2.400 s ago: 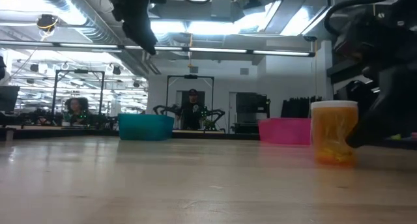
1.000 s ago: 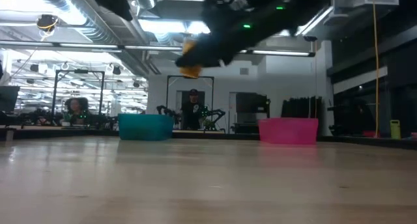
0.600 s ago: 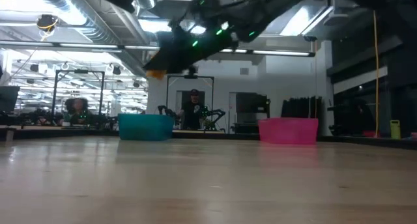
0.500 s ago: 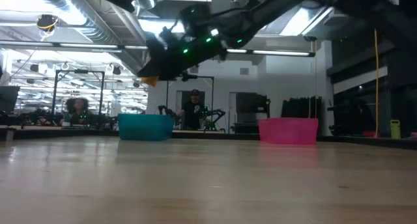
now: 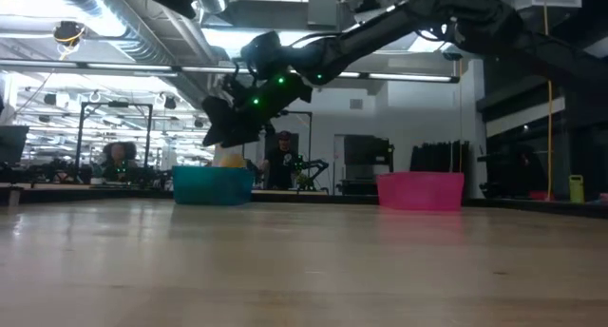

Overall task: Pick and place medicine bottles into bin by pill shape (circle, oval)
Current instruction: Put the big orange pill bottle into the blue bin, then return to Home Position

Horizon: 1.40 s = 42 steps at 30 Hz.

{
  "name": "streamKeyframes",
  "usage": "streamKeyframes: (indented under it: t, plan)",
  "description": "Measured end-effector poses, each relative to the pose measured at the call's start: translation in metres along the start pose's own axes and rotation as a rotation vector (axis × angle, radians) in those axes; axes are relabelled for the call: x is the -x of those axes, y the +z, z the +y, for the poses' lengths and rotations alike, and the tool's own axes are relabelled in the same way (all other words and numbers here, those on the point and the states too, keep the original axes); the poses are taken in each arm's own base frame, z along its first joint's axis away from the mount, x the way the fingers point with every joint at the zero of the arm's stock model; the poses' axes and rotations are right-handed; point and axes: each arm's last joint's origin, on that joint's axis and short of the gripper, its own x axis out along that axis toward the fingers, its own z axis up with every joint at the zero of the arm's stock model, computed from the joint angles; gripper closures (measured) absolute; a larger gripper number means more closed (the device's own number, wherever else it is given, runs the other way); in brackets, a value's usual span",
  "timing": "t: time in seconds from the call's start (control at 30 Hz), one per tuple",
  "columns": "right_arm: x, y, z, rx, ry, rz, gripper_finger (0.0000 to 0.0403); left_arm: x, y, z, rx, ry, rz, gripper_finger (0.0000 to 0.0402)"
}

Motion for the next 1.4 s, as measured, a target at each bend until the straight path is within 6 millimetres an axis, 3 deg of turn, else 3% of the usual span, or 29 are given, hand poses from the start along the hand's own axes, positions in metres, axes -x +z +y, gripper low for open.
streamKeyframes:
  t: [0.17, 0.33, 0.6, 0.7, 0.87, 1.03, 1.2, 1.4]
  plan:
    - [0.004, 0.007, -0.006, -0.018, -0.004, -0.023, 0.0109, 0.000, 0.000, 0.000, 0.000, -0.001, 0.001, 0.0154]
    - [0.028, 0.032, -0.007, -0.050, 0.040, -0.065, 0.0094, 0.000, 0.000, 0.000, -0.002, -0.001, 0.004, 0.0154]
    - [0.106, 0.068, 0.014, 0.050, 0.214, 0.093, 0.0092, 0.001, -0.003, 0.001, -0.015, 0.003, 0.023, 0.0154]
    - [0.128, 0.062, 0.025, 0.097, 0.221, 0.231, 0.0092, 0.010, -0.004, 0.007, -0.003, -0.006, 0.002, 0.0154]
    - [0.171, 0.035, 0.033, 0.111, 0.148, 0.472, 0.0092, 0.034, -0.015, 0.023, 0.064, -0.022, -0.068, 0.0154]
    - [0.234, -0.012, 0.047, 0.114, 0.042, 0.519, 0.0092, 0.049, -0.039, 0.035, 0.093, -0.056, -0.163, 0.0154]
    - [0.302, -0.075, 0.054, 0.026, 0.077, 0.414, 0.0092, 0.030, -0.062, 0.033, 0.052, 0.003, -0.319, 0.0154]
    - [0.356, -0.134, 0.061, -0.129, 0.252, 0.146, 0.0092, 0.005, -0.098, 0.027, 0.072, -0.044, -0.454, 0.0154]
